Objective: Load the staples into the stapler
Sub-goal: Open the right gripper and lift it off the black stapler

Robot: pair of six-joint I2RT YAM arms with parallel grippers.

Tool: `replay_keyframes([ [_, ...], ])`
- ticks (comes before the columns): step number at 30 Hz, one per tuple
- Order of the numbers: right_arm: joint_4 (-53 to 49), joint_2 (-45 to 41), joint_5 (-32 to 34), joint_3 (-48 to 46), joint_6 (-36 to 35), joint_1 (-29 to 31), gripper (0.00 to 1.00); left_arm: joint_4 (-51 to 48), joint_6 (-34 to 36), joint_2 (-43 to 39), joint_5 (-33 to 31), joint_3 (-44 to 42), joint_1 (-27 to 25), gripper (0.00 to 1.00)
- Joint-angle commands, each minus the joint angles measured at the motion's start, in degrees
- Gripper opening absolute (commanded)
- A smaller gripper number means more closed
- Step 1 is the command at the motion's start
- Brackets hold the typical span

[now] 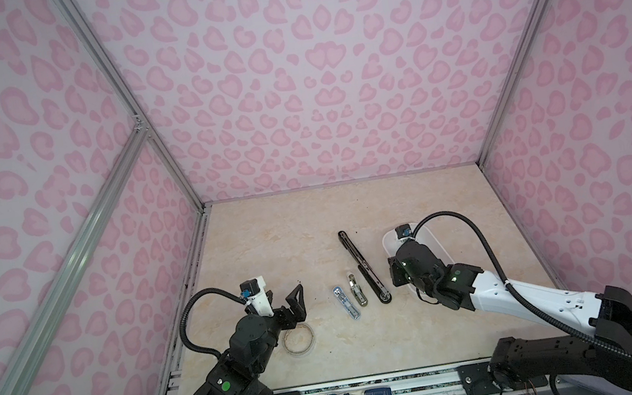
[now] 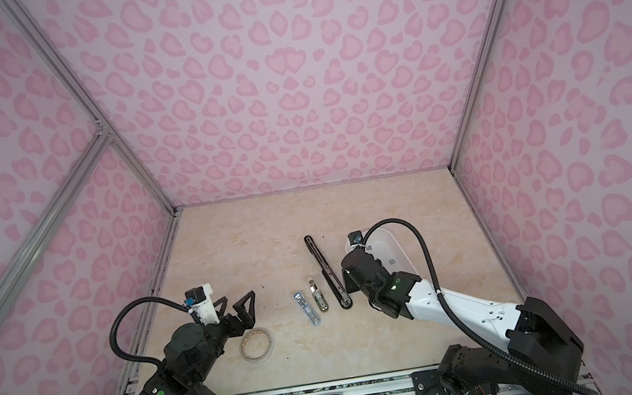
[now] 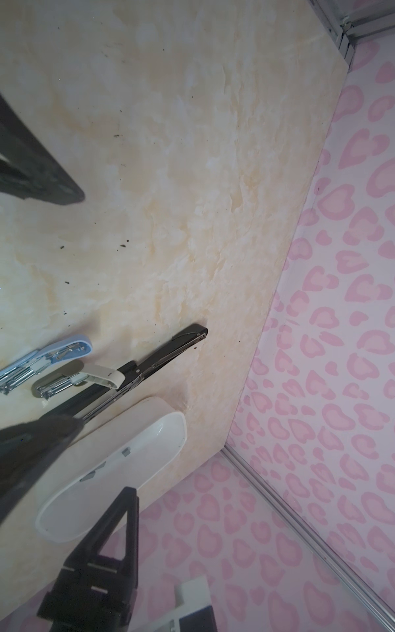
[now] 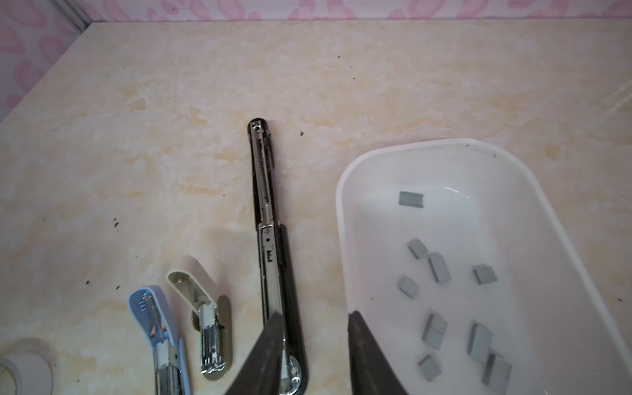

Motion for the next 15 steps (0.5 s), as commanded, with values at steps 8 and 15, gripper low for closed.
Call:
replay_keyframes([
  [8, -10.2, 4.1, -5.9, 6.1, -7.8, -11.9, 0.30, 30.3, 15.2, 15.5, -7.5, -3.5, 0.1, 0.97],
  [15, -8.8, 14.5, -6.5, 10.1, -16.8, -12.7, 0.31, 35.8, 24.8, 28.4, -8.8, 4.5, 1.8, 0.97],
])
